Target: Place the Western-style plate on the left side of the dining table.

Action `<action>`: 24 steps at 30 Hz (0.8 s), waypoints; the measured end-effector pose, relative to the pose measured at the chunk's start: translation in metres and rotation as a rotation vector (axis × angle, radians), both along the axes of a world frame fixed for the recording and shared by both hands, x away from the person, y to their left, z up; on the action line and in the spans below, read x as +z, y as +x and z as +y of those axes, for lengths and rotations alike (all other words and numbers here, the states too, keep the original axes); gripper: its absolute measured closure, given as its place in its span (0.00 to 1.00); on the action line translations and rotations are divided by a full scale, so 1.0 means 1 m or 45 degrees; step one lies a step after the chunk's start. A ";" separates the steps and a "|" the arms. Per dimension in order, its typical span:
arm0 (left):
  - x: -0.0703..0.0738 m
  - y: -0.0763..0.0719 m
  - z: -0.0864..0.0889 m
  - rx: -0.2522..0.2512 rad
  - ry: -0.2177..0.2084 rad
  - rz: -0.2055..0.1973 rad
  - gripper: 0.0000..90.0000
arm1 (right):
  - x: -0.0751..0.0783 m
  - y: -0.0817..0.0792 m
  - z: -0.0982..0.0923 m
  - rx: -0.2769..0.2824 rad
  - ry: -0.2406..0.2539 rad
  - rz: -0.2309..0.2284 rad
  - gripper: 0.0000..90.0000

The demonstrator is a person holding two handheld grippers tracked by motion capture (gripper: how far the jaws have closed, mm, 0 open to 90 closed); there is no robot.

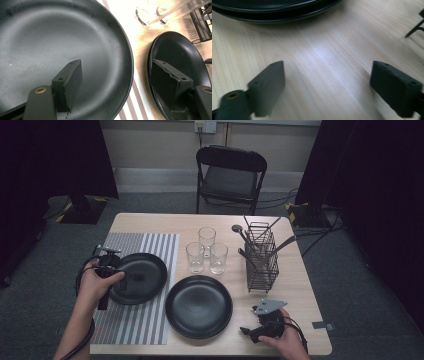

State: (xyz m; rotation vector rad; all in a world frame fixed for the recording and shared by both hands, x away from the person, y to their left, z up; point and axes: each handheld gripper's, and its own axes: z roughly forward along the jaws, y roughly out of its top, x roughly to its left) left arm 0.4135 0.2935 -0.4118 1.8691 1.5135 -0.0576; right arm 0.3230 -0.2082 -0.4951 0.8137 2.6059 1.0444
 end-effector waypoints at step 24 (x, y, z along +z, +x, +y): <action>-0.004 -0.008 0.003 -0.041 -0.001 0.011 0.23 | 0.033 0.011 -0.009 0.009 -0.026 0.021 0.17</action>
